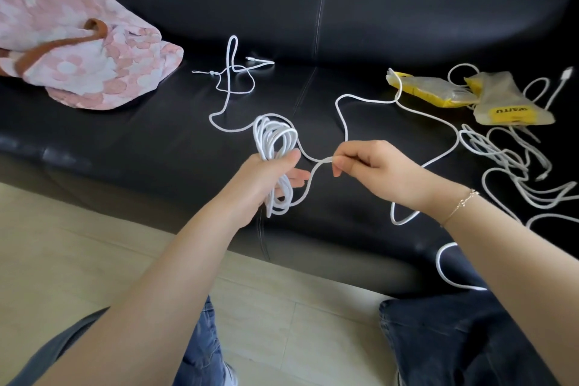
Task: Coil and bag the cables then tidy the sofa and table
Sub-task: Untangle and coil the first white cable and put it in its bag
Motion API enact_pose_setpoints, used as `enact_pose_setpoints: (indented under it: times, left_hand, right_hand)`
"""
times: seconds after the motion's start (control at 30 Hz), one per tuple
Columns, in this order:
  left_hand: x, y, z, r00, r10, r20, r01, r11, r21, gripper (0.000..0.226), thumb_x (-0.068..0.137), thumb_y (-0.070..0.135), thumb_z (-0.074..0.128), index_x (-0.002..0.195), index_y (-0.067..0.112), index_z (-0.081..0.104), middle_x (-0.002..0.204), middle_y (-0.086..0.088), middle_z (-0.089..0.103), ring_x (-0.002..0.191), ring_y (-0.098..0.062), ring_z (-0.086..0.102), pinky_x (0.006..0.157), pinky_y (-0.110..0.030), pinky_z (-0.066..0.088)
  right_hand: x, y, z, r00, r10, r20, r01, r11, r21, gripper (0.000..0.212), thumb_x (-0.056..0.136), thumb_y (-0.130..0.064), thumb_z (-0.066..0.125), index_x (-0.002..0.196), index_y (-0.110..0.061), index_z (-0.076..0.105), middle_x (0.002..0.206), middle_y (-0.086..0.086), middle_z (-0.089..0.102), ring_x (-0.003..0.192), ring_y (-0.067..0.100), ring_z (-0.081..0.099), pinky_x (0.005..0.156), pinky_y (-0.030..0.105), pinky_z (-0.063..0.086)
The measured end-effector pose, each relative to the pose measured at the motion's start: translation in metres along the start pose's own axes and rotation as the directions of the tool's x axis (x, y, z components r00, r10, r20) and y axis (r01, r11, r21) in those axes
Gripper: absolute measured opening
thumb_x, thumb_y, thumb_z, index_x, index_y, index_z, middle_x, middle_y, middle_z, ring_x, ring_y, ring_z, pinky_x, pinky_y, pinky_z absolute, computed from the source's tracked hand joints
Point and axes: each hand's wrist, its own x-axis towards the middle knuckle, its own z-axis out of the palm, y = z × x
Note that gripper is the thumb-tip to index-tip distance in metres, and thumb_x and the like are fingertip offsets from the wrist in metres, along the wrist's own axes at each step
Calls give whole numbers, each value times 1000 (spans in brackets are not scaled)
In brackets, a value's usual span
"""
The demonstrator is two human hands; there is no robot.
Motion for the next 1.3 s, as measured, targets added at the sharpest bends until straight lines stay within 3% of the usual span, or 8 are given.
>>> enact_pose_setpoints:
  times: [0.3,0.43,0.57,0.73,0.93,1.1,1.2,1.3]
  left_hand:
    - [-7,6,11,997,-70,22,71,997,-30,37,98,46,49,84,14,60,78,-5,75,84,-23,75,85,-33,55]
    - [-2,5,6,997,-78,-16,76,994,-72,39,93,50,56,81,14,59,66,0,61,63,-17,66,89,-40,57]
    - [0,4,1,999,-49,-20,49,999,0,39,86,47,69,75,12,56,63,0,52,53,-14,56,75,-35,59]
    - [1,-4,7,998,-67,10,64,984,166,37,85,44,72,74,14,54,58,1,50,46,-15,53,65,-34,54]
    - [3,1,8,987,-161,-2,158,971,-181,45,92,47,62,63,18,44,57,2,39,47,-13,41,49,-25,43]
    - [5,7,-9,971,-240,-23,156,699,-698,39,94,36,64,66,15,47,61,4,40,46,-7,38,44,-18,42]
    - [3,7,-13,974,-223,-32,149,745,-650,35,90,38,68,71,12,54,59,5,42,46,-7,41,47,-19,47]
    - [-3,6,-2,987,-158,-3,137,867,-480,30,86,32,72,104,7,68,63,6,44,45,-5,49,60,-23,52]
  right_hand:
    - [-1,-2,-1,994,-16,-110,15,1000,-14,26,99,-34,50,79,-23,63,59,-5,49,52,8,42,53,18,35]
    - [-4,-1,-9,987,-27,-157,14,996,-85,30,96,-38,55,75,-18,60,65,4,57,59,18,50,58,30,42]
    - [-6,2,-19,977,-106,-183,72,980,-185,21,97,-26,54,80,-17,59,69,0,57,65,19,54,63,38,46]
    - [-6,-11,-7,891,-304,-336,245,947,-209,20,100,-26,50,90,-12,61,69,-4,55,63,16,51,59,30,42]
    - [-2,-8,-3,944,-158,-289,107,977,-184,30,95,-39,56,77,-16,62,53,-7,47,48,13,43,51,26,34]
    - [-2,3,-15,962,-42,-268,-8,983,-183,36,97,-43,51,71,-19,58,50,-4,44,48,12,41,53,32,37]
    - [-5,5,-16,965,-48,-258,0,983,-183,26,99,-34,48,80,-20,57,52,-5,46,50,12,44,52,30,36]
    - [-6,0,-7,978,-60,-200,5,964,-267,23,100,-31,45,84,-19,56,52,-4,45,51,14,45,53,31,36]
